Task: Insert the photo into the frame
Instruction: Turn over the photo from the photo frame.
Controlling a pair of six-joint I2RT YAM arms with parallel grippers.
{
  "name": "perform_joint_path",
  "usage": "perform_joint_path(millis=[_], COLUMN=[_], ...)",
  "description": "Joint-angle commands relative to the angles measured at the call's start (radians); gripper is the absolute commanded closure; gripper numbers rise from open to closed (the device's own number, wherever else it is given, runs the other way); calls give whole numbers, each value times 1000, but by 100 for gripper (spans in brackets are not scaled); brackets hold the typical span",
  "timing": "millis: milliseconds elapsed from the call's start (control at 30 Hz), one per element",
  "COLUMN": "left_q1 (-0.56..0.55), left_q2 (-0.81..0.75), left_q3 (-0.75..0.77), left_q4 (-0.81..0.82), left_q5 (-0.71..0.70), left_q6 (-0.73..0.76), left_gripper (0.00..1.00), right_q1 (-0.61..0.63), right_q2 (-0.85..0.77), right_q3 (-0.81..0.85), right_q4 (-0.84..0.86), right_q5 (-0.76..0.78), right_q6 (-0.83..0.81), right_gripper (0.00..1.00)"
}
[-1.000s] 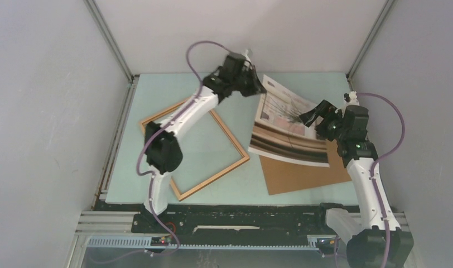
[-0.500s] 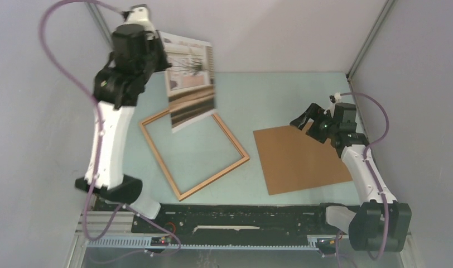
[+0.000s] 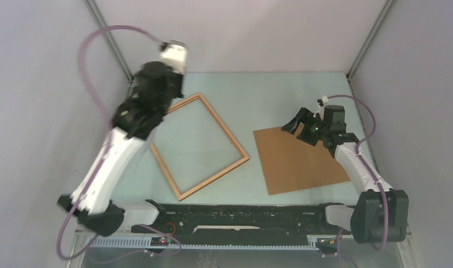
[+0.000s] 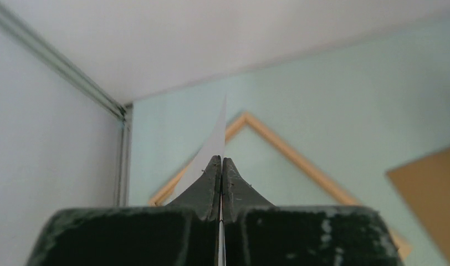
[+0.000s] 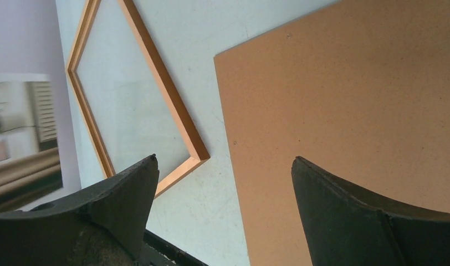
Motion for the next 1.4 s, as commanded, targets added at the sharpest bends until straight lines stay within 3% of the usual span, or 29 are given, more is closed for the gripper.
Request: perform_joint_path(millis=[0,300,600,733,1000,1367], left_q1=[-60,-313,-502,-519,-608,-629], left_q2=[149,450,562,547,529,505], left_q3=[-143,-85,-234,-325,-476,-553], left_q4=[94,111,168,212,251,294], left_q5=[10,-112,-127,-139,-158,-180], left_q6=[123,219,160,123,150,205], left_gripper=[100,100,100,100,100,100], right_q1=[12,17,0,-15,-15,-15], right_q2=[9,78,125,185,186,176], right_q3=[-15,-25,-40,-45,-51,-56], right_q4=[58,94,135,171,181,177], right_q5=[-2,-33,-98,-184,-180,-176], right_q6=[0,21,48,74,75,68], right_gripper=[3,4,3,4,4,5])
